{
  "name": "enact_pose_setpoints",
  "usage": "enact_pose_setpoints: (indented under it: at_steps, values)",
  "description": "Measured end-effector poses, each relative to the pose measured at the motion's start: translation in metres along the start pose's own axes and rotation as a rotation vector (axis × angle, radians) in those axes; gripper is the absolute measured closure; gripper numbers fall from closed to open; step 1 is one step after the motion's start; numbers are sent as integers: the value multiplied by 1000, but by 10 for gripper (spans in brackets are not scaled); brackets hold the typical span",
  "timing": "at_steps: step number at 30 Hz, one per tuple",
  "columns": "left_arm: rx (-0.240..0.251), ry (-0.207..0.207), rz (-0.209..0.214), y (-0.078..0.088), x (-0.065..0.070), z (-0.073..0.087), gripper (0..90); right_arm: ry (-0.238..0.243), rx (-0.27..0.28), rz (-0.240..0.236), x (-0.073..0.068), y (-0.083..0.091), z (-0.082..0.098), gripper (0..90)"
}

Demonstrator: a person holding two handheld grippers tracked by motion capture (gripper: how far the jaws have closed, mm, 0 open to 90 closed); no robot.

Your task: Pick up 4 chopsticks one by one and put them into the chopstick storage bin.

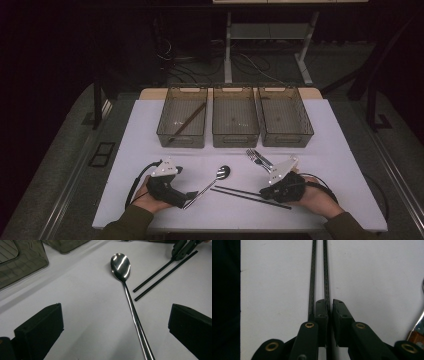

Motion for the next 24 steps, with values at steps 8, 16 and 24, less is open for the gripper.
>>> enact_pose_setpoints:
  at_steps: [8, 16, 24]
  values:
    - [-1, 0, 1, 0, 0, 0, 0, 35, 0, 15, -1, 0, 0, 858]
    - [-1, -1, 3, 0, 1, 0, 0, 29, 5, 6, -1, 1, 0, 859]
    - [-3, -5, 5, 0, 1, 0, 0, 6, 34, -8, 0, 9, -3, 860]
Point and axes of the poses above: each handheld gripper's, and its own axes: y roughly backward along the jaws, z roughly out of its underside, x roughly to its right, the point moved 8 cm from there along -y, roughly forward along the jaws, and after that the axes turned 15 degrees about -y, right-handed, at the moved point
